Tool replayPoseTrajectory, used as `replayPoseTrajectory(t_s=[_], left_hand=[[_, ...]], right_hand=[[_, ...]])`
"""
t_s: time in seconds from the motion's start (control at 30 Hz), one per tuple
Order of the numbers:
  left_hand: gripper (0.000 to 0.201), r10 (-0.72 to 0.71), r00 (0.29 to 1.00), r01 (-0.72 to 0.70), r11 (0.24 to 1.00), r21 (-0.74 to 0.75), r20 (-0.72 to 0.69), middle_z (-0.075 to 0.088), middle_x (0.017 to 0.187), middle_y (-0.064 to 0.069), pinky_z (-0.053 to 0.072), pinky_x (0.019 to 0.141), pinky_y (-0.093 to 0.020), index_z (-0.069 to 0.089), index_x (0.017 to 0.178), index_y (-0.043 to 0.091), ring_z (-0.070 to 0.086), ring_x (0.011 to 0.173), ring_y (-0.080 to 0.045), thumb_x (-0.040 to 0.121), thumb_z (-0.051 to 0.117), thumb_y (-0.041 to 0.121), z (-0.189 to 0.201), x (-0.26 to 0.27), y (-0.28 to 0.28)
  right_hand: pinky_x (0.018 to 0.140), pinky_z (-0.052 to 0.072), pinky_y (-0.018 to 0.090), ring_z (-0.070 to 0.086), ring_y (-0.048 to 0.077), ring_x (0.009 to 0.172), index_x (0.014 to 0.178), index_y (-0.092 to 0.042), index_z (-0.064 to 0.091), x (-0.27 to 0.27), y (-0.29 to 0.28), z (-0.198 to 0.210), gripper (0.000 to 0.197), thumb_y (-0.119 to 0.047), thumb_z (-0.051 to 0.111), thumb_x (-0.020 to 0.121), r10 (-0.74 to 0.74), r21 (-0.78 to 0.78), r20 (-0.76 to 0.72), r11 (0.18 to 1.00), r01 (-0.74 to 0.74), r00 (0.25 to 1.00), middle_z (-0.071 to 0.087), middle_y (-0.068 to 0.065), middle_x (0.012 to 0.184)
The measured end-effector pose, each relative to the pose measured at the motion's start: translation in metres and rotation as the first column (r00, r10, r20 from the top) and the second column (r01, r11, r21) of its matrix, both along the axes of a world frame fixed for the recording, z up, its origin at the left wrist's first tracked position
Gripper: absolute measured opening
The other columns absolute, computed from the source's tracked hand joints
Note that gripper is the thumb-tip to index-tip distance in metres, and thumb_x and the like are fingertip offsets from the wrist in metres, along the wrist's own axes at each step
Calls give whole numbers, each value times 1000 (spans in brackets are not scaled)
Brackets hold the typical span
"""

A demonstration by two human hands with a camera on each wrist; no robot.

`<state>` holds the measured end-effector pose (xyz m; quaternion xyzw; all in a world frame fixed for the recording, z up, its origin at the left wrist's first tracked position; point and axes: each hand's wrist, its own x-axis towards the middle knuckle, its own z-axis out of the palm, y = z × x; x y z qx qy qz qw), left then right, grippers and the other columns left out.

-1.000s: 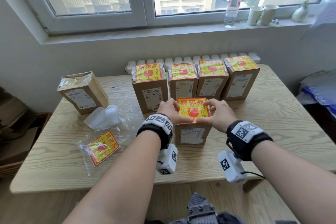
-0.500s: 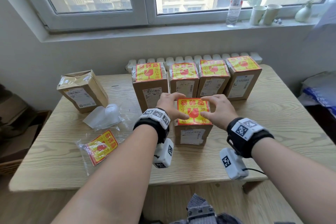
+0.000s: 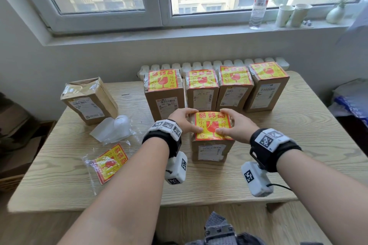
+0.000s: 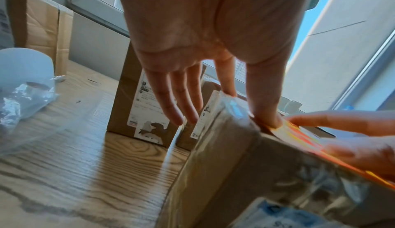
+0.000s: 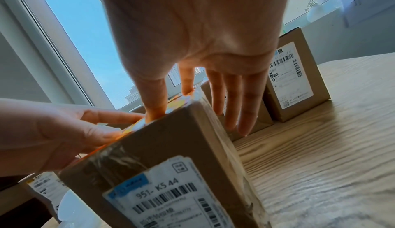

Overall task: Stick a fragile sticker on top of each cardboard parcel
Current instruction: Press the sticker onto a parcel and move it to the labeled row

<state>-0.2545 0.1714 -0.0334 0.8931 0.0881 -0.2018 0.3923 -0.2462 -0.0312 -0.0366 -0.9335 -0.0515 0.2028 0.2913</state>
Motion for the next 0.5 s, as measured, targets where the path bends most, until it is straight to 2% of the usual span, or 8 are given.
replayPoseTrajectory(t_s=[0.1,0.17,0.2,0.23,0.3,0.33,0.4,0.5], left_hand=[[77,70,995,-75,994,-78,-67,60,129,-4,53,92,-40,47,140,27,60,113,-21,72,83,25,-4,2,7],[78,110,988,-126,982,-144,-112,62,125,-6,59,82,-39,43,142,25,65,104,-21,74,82,21,-8,0,7],[77,133,983,-154,972,-175,-127,62,125,-8,60,77,-37,41,143,22,67,100,-21,76,80,20,-10,-1,6],[73,159,977,-186,961,-205,-139,63,123,-8,61,73,-35,42,142,19,68,97,-21,79,78,19,-11,-1,6],[53,207,967,-239,939,-246,-149,66,113,-7,60,66,-30,51,133,12,69,90,-19,85,72,18,-8,-4,6],[44,232,960,-266,928,-259,-154,67,108,-7,60,63,-29,55,128,11,69,87,-19,87,70,18,-7,-5,8],[40,287,946,-319,906,-278,-148,69,107,-9,59,63,-29,58,124,10,70,90,-21,87,69,19,-5,-8,17],[41,380,920,-390,873,-291,-93,69,109,-10,59,67,-32,60,123,10,70,93,-22,85,71,23,-1,-11,36]], right_hand=[[59,53,27,59,19,99,149,-33,20,-1,-1,-1,86,-36,73,81,-63,89,-84,993,71,994,50,4,135],[54,56,30,62,22,95,151,-32,12,-4,1,1,92,-35,73,82,-112,123,-137,984,129,984,47,7,139],[56,57,33,62,21,94,151,-29,14,-5,2,2,89,-36,72,82,-126,127,-151,981,146,980,47,7,139],[60,60,36,62,21,94,147,-26,24,-6,4,2,80,-38,70,84,-129,131,-154,980,149,980,51,7,136],[68,61,43,65,21,92,131,-21,44,-6,8,4,51,-38,65,88,-115,154,-156,978,139,981,60,4,119],[70,61,43,66,22,92,127,-20,49,-6,11,5,42,-37,62,90,-111,171,-162,975,139,981,61,2,112],[68,61,42,67,23,92,125,-19,51,-7,19,10,36,-34,58,93,-105,195,-167,971,138,980,61,2,107],[68,61,42,67,24,93,124,-18,51,-6,35,19,33,-32,57,94,-77,222,-164,969,113,983,62,4,110]])
